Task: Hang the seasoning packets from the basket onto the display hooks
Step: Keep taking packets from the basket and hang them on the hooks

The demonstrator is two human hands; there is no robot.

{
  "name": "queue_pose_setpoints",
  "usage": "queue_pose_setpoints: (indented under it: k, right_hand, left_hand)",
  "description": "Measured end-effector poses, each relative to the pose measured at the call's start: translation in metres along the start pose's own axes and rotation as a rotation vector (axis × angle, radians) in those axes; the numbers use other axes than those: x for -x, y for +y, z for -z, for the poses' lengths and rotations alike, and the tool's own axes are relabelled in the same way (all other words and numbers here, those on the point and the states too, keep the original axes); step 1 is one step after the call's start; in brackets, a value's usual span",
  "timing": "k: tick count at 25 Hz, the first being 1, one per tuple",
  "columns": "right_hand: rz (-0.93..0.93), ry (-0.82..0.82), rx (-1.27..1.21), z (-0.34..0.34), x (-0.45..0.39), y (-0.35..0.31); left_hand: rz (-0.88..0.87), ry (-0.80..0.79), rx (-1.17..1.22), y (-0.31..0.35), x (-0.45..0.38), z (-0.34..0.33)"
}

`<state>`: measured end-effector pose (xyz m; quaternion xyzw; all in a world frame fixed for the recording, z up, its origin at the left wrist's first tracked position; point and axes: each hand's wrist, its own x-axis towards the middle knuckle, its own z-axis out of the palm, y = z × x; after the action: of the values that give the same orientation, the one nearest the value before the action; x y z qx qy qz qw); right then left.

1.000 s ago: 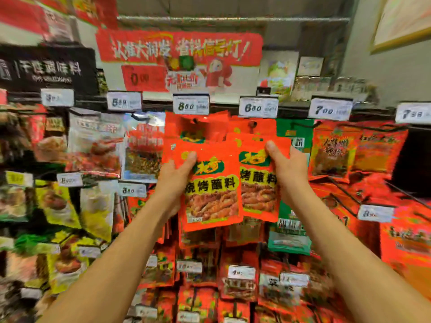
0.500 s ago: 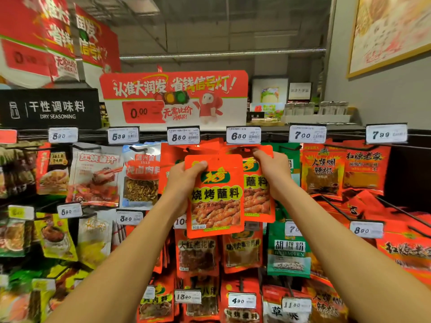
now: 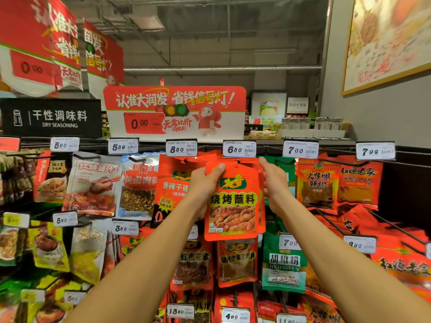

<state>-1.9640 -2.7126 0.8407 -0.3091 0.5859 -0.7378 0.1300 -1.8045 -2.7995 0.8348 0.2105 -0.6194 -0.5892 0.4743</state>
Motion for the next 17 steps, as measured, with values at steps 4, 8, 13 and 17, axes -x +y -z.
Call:
queue_pose_setpoints:
  k: [4, 8, 13, 17]
  right_hand:
    - [0.051, -0.007, 0.128, 0.000, -0.001, 0.000]
    - [0.092, 0.056, 0.287, -0.002, -0.004, -0.002]
    - [0.130, 0.044, 0.341, 0.003, 0.005, 0.004]
    - [0.241, 0.027, 0.504, 0.006, 0.020, 0.038]
  left_hand:
    - [0.026, 0.034, 0.008, 0.005, -0.011, -0.025]
    - [0.088, 0.104, 0.036, 0.007, -0.016, -0.034]
    - [-0.064, 0.170, -0.226, -0.003, -0.003, -0.027]
    - [-0.243, 0.180, -0.665, -0.043, 0.023, -0.018]
